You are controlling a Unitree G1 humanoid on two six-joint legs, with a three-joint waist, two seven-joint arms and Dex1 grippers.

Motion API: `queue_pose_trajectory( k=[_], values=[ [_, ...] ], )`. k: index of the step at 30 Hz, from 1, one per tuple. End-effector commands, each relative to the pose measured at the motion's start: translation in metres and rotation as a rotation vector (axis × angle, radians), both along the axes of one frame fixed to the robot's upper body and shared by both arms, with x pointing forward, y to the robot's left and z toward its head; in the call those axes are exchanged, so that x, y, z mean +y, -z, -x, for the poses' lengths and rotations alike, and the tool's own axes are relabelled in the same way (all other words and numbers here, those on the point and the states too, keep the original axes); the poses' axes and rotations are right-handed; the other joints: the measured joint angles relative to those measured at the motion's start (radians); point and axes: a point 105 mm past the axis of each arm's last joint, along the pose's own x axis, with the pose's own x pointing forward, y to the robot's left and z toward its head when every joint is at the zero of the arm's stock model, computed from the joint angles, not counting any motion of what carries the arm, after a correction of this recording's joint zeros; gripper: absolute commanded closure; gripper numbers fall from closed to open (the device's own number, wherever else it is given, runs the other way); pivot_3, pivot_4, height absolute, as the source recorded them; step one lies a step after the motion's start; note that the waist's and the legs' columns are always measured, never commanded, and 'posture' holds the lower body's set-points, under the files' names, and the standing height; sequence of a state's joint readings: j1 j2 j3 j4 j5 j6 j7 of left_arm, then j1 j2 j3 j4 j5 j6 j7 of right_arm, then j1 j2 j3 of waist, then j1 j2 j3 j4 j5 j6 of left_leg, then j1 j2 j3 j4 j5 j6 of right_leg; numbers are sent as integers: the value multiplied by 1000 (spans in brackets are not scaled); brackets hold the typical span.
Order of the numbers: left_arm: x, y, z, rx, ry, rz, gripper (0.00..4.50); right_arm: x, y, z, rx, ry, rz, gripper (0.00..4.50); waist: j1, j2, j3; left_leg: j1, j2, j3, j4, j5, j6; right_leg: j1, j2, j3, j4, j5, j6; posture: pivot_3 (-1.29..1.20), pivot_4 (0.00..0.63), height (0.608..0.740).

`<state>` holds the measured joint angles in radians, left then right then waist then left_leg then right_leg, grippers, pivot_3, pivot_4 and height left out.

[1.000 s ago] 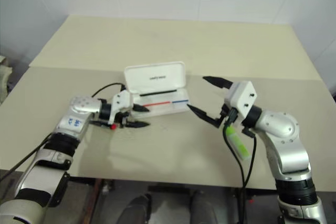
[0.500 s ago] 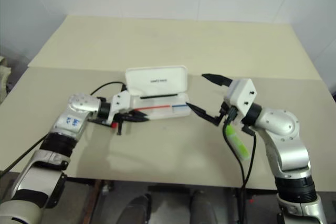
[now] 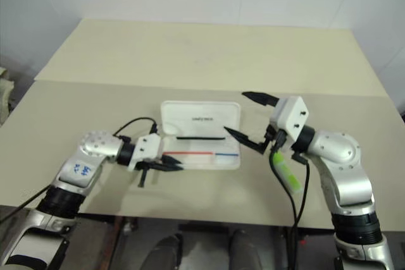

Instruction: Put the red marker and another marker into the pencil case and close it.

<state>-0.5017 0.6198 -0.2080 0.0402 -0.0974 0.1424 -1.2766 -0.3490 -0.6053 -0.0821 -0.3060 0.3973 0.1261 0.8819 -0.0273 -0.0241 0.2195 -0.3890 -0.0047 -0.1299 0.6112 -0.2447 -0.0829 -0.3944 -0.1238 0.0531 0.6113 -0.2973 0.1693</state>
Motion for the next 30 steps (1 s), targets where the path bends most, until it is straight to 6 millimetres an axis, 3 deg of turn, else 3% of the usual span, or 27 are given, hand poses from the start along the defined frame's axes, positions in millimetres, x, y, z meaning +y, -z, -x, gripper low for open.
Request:
queue_pose_trajectory(
  k=[1,11,14,19,30],
  values=[
    [-1,-5,3,-25,20,5,4461,0,-9,6,-36,-14,0,0,0,0,0,0,0,0,0,0,0,0,0,0,0,0,0,0,150,740],
    [1,-5,-4,0,-25,20,4461,0,-11,6,-33,-17,2,0,-1,0,0,1,0,1,0,0,0,0,0,1,0,0,0,0,150,740],
    [-3,-9,3,24,-1,37,3755,1,-10,5,-33,-20,1,0,-1,0,0,1,0,1,0,0,0,0,0,1,0,0,0,0,150,740],
    [-1,-17,12,41,29,49,2136,4,-10,3,-33,-33,-1,0,-2,0,0,1,0,1,0,0,0,0,0,1,0,0,0,0,150,740],
    [25,-57,41,23,-24,151,2136,11,-7,-3,-17,-80,-13,0,-4,0,0,1,1,2,0,0,0,-1,0,2,0,0,0,0,150,740]
  ],
)
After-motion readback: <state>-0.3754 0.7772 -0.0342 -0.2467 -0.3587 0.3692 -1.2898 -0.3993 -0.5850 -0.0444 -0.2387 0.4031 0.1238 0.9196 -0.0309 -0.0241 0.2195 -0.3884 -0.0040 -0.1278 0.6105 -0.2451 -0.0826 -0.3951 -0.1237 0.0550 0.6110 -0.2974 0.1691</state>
